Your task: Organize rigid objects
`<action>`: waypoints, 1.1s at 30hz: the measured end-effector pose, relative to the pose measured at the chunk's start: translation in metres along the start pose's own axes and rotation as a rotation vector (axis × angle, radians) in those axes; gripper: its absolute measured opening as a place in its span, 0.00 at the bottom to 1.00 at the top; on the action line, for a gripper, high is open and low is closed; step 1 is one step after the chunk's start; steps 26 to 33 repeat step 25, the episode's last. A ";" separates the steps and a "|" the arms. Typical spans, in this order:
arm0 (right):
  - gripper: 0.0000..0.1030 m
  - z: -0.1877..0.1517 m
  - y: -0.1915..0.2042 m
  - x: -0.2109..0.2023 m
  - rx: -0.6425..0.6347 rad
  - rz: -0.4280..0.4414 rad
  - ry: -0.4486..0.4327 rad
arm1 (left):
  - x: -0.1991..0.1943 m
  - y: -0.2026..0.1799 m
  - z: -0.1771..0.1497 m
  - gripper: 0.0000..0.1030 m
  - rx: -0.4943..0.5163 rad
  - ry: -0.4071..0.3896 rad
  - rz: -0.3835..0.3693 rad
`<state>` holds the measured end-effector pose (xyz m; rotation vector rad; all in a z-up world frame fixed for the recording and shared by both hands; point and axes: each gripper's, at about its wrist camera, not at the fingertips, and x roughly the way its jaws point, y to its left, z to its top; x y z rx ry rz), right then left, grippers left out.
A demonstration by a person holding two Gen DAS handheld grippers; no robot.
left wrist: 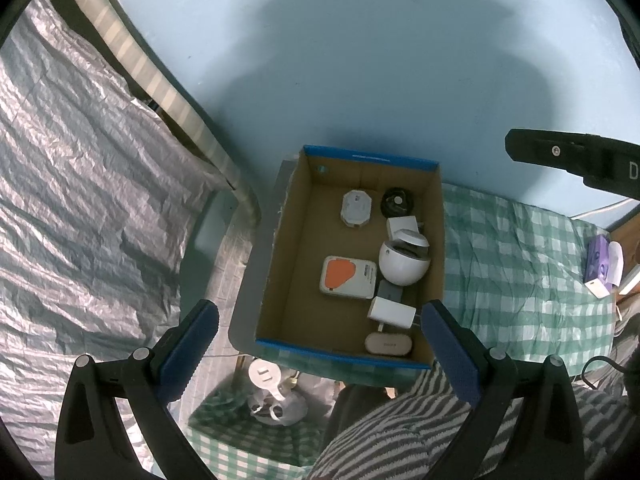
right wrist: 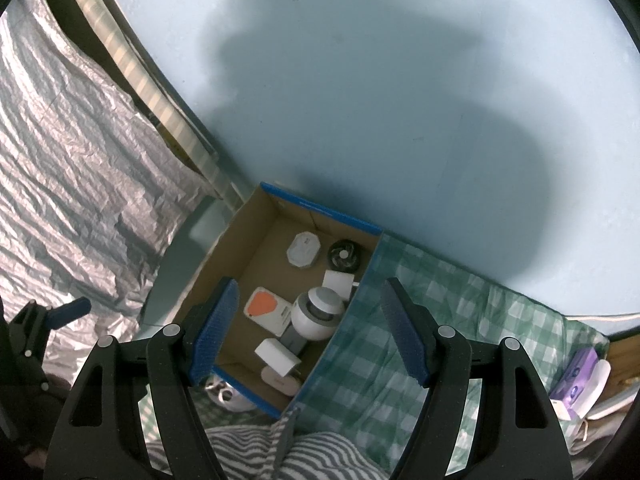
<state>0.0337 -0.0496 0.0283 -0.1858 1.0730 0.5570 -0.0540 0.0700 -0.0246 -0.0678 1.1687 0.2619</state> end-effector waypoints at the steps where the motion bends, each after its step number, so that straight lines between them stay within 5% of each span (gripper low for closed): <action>1: 0.71 0.000 0.000 0.000 -0.001 0.000 0.001 | 0.001 0.000 0.001 0.99 0.000 0.000 -0.001; 33: 0.71 -0.002 0.001 -0.002 0.004 -0.001 0.005 | 0.000 -0.005 -0.004 0.99 0.013 0.014 0.002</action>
